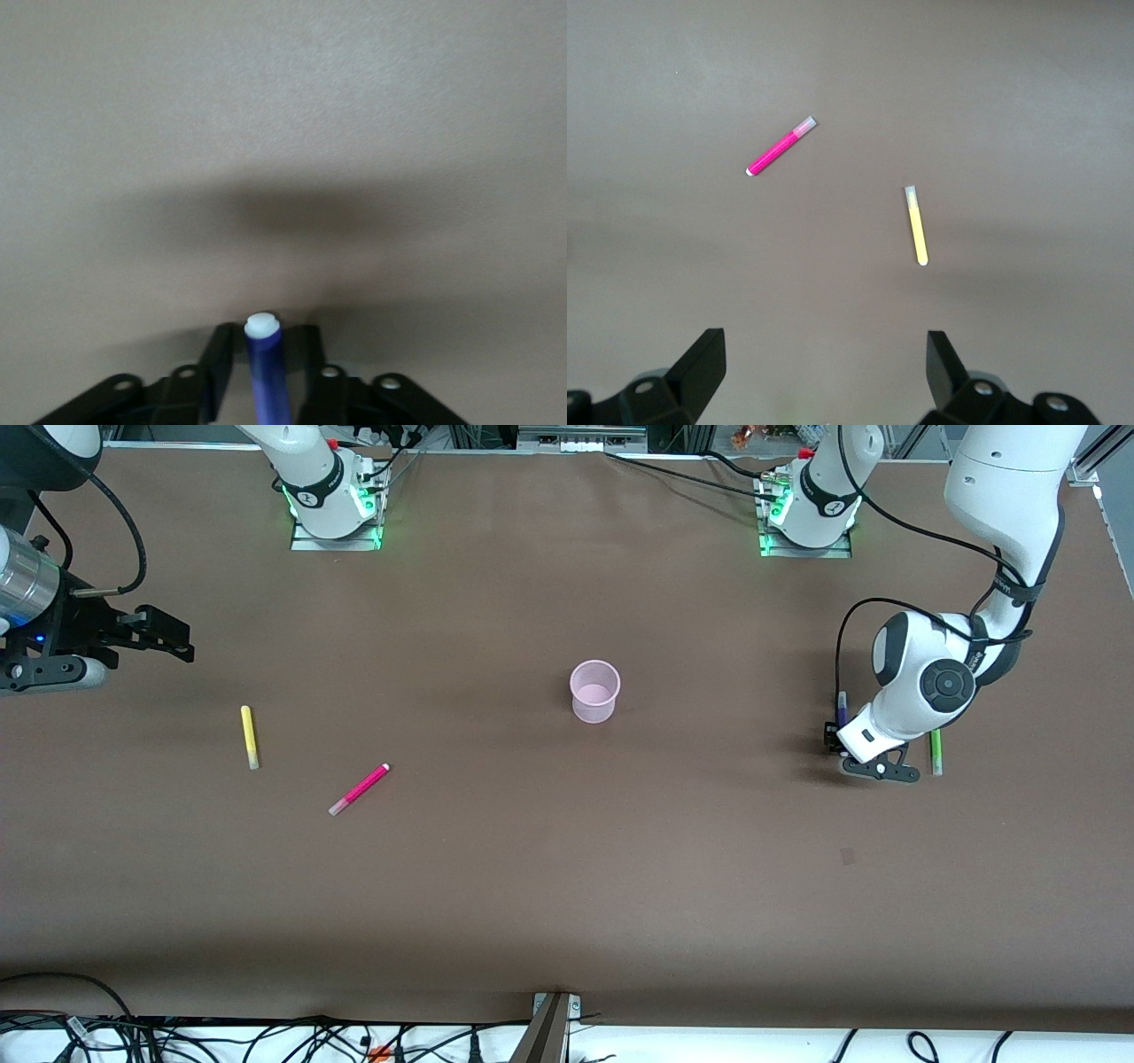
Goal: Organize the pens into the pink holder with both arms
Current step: 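Carry the blue marker with the left gripper over the pink holder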
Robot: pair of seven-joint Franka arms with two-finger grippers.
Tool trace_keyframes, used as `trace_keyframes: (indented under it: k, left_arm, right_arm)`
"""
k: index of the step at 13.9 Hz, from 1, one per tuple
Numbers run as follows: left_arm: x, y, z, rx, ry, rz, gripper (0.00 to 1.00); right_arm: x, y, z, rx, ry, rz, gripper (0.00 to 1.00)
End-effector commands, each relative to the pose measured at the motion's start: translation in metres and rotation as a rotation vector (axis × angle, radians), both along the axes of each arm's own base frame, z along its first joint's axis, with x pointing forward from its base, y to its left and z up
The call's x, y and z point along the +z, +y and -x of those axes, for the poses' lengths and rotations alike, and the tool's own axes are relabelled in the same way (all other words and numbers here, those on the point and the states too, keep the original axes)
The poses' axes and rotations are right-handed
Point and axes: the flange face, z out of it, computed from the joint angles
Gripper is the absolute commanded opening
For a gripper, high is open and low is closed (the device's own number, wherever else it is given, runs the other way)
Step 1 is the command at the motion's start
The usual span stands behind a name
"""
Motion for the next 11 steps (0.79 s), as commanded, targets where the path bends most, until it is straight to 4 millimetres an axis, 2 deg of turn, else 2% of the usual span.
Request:
trace_keyframes:
  k: [1, 3, 5, 9, 11]
  left_arm:
    - [-0.003, 0.006, 0.0, -0.019, 0.004, -0.004, 0.0]
    - [0.004, 0.007, -0.003, -0.021, 0.0, -0.004, 0.0]
    - [0.022, 0.004, -0.007, 0.005, 0.047, -0.002, 0.0]
    - [0.072, -0.023, -0.035, 0.044, 0.297, 0.049, 0.0]
    - [0.083, -0.029, -0.047, 0.029, 0.403, 0.044, 0.0]
  right_arm:
    - [0.005, 0.001, 0.0, 0.018, 0.0, -0.01, 1.0]
    - [0.005, 0.0, 0.0, 0.017, 0.0, -0.01, 1.0]
    - [0.005, 0.001, 0.0, 0.018, 0.0, -0.01, 1.0]
    - [0.005, 0.001, 0.0, 0.018, 0.0, -0.01, 1.0]
    - [0.005, 0.001, 0.001, 0.018, 0.002, -0.01, 1.0]
